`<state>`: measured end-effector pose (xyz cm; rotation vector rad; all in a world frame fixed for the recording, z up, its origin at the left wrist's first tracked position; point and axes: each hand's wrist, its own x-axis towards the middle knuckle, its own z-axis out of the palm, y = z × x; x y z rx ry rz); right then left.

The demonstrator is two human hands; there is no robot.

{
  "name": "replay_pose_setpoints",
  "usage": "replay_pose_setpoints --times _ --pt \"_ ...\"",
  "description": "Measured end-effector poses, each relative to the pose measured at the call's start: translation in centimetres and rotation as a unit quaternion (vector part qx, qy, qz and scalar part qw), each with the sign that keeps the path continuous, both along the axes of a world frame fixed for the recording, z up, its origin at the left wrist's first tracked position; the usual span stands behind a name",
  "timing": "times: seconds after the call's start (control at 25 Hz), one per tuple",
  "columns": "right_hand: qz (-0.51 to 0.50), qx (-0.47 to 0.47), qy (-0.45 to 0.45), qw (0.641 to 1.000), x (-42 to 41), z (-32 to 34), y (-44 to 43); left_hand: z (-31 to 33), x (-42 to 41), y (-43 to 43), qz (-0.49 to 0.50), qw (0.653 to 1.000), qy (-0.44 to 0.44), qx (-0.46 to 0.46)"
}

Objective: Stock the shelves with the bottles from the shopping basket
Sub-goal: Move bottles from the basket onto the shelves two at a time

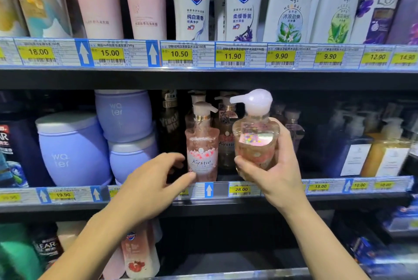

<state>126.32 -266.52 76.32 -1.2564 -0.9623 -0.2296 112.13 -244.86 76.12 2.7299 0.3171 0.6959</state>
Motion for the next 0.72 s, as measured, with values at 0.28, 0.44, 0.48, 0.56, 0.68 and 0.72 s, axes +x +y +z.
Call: replay_pose_setpoints --times 0.28,0.44,0.48,0.56,0.68,0.72 --pt "-0.030 -0.136 -0.003 0.990 0.4 -0.2 0.5 -3.2 0.1 -0.1 0.083 0.974 -0.021 0.211" --pt "-0.067 -0.227 0.035 0.971 0.6 0.4 0.3 -3.7 0.4 0.1 0.082 0.968 -0.049 0.231" --pt "-0.073 -0.240 0.045 0.967 0.6 0.6 0.3 -3.7 0.4 0.0 0.082 0.967 -0.056 0.235" --pt "-0.083 -0.257 0.059 0.961 0.6 0.9 0.4 -3.7 0.4 -0.1 0.081 0.967 -0.059 0.234" --pt "-0.111 -0.301 0.053 0.946 0.3 1.3 0.0 -3.8 0.3 -0.1 0.081 0.966 -0.066 0.235" --pt "-0.125 -0.318 0.044 0.939 0.1 1.3 -0.1 -3.8 0.3 -0.1 0.080 0.967 -0.067 0.234"
